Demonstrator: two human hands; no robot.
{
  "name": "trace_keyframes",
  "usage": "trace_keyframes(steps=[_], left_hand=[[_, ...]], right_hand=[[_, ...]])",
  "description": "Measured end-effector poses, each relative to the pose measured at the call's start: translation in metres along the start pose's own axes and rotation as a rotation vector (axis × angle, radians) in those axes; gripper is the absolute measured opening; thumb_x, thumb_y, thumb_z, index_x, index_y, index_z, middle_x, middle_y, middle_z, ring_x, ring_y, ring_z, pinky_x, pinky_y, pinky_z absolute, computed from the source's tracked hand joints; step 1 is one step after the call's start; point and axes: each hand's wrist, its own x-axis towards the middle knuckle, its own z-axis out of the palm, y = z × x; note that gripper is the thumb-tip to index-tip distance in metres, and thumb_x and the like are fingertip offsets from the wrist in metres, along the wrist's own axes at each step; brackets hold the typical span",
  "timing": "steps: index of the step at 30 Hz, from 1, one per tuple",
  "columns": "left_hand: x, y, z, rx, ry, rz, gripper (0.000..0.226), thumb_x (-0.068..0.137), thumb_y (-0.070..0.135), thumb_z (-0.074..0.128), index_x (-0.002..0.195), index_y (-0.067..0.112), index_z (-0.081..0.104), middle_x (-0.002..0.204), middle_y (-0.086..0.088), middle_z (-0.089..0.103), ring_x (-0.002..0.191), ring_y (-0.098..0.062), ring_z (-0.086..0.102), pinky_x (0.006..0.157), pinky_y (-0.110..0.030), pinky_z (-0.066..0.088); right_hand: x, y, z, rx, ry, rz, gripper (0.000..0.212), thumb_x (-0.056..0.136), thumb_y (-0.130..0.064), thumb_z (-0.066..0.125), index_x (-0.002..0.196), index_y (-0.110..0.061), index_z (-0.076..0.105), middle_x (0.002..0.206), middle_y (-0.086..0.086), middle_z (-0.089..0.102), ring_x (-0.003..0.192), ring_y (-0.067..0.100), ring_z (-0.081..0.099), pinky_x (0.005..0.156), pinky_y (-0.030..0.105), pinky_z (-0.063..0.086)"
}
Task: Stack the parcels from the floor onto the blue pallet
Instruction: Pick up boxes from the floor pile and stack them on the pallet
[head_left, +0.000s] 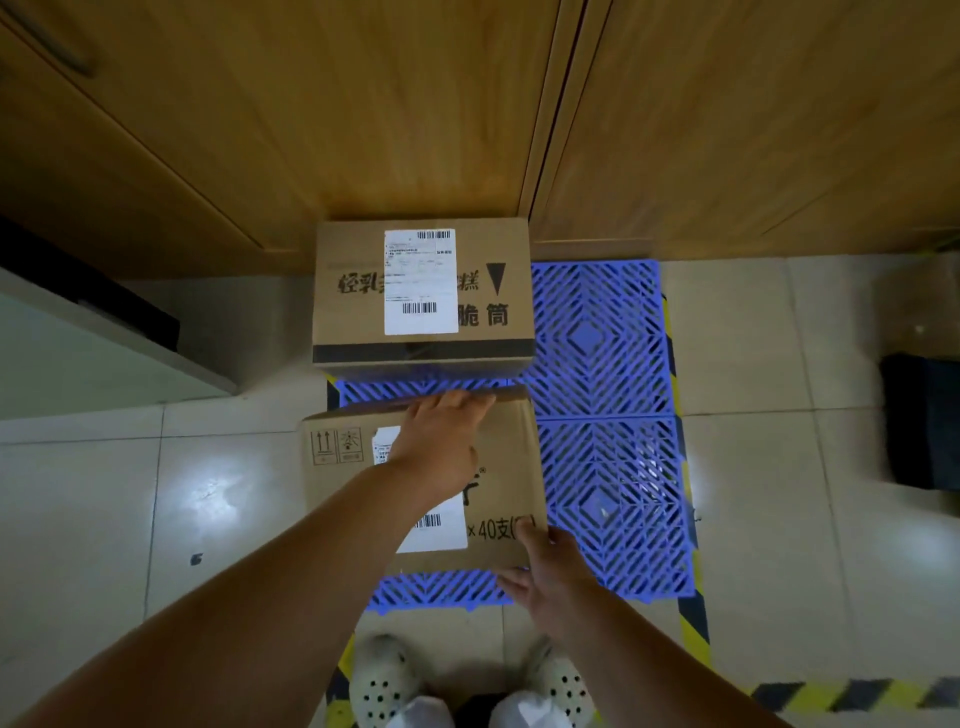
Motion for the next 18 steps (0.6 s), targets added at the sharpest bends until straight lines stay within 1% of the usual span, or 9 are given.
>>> trace_keyframes(steps=[4,7,10,12,14,15,16,17,18], left_hand=[[0.018,-0.005,0.009,0.038,-0.008,0.027,0.072,0.089,0.009,0.049,0.15,0.027,0.017,0.154,0.0,0.023,0.142,-0.023,0.018,0.116,-0.036,0.011],[0.029,-0.01,0.016,0.047,-0.025,0.063,0.075,0.088,0.004,0.047,0.151,0.026,0.013,0.158,0.002,0.016,0.145,-0.018,0.012,0.117,-0.034,0.005],[0.031,-0.019,0.025,0.071,-0.015,0.095,0.077,0.09,0.0,0.046,0.152,0.024,0.006,0.16,0.003,0.005,0.147,-0.015,0.0,0.117,-0.031,-0.003],[0.022,-0.03,0.032,0.117,0.069,0.081,0.082,0.089,0.0,0.048,0.151,0.024,0.001,0.16,0.003,-0.002,0.146,-0.014,-0.009,0.116,-0.031,-0.009],[0.004,-0.043,0.043,0.131,0.171,-0.019,0.09,0.089,0.007,0.053,0.148,0.027,-0.013,0.159,0.002,-0.011,0.144,-0.015,-0.019,0.115,-0.034,-0.014],[-0.007,-0.05,0.048,0.109,0.219,-0.097,0.092,0.089,0.01,0.053,0.144,0.028,-0.019,0.159,0.001,-0.014,0.142,-0.016,-0.022,0.115,-0.036,-0.014],[-0.018,-0.057,0.055,0.064,0.264,-0.183,0.094,0.089,0.013,0.054,0.142,0.029,-0.022,0.158,-0.002,-0.014,0.142,-0.017,-0.023,0.117,-0.039,-0.012],[-0.029,-0.064,0.06,-0.002,0.297,-0.276,0.097,0.088,0.015,0.057,0.144,0.028,-0.021,0.159,-0.004,-0.012,0.143,-0.02,-0.02,0.118,-0.044,-0.007],[-0.038,-0.071,0.065,-0.083,0.305,-0.373,0.099,0.086,0.018,0.06,0.148,0.026,-0.016,0.159,-0.007,-0.009,0.144,-0.024,-0.017,0.118,-0.049,-0.002]], right_hand=[[0.021,-0.004,0.002,-0.034,-0.033,0.008,0.035,0.095,-0.013,0.055,0.127,-0.011,0.039,0.125,0.013,0.05,0.115,0.043,0.054,0.099,0.05,0.043],[0.034,-0.004,0.002,-0.115,-0.036,-0.002,0.037,0.092,-0.001,0.055,0.124,-0.01,0.039,0.128,0.016,0.051,0.115,0.041,0.055,0.103,0.049,0.042],[0.042,-0.004,0.003,-0.165,-0.01,-0.038,0.035,0.093,0.003,0.05,0.122,-0.012,0.037,0.123,0.018,0.053,0.108,0.038,0.059,0.102,0.045,0.042],[0.045,-0.007,0.003,-0.187,0.004,-0.074,0.031,0.093,0.001,0.051,0.115,-0.014,0.035,0.115,0.02,0.052,0.1,0.037,0.061,0.1,0.044,0.044],[0.049,-0.009,0.003,-0.292,0.039,-0.133,0.029,0.091,-0.004,0.055,0.115,-0.011,0.039,0.106,0.02,0.055,0.093,0.036,0.06,0.089,0.042,0.049],[0.051,-0.009,0.003,-0.372,0.06,-0.169,0.034,0.09,-0.009,0.058,0.12,-0.009,0.042,0.103,0.017,0.055,0.088,0.034,0.059,0.081,0.039,0.05],[0.053,-0.01,0.003,-0.46,0.083,-0.213,0.043,0.088,-0.014,0.061,0.127,-0.01,0.043,0.107,0.016,0.054,0.085,0.031,0.057,0.075,0.037,0.049],[0.053,-0.011,0.003,-0.557,0.107,-0.263,0.054,0.087,-0.017,0.063,0.135,-0.013,0.04,0.12,0.015,0.051,0.091,0.032,0.057,0.075,0.037,0.05],[0.053,-0.012,0.003,-0.66,0.134,-0.321,0.065,0.086,-0.019,0.064,0.143,-0.017,0.032,0.135,0.015,0.042,0.104,0.034,0.055,0.081,0.04,0.052]])
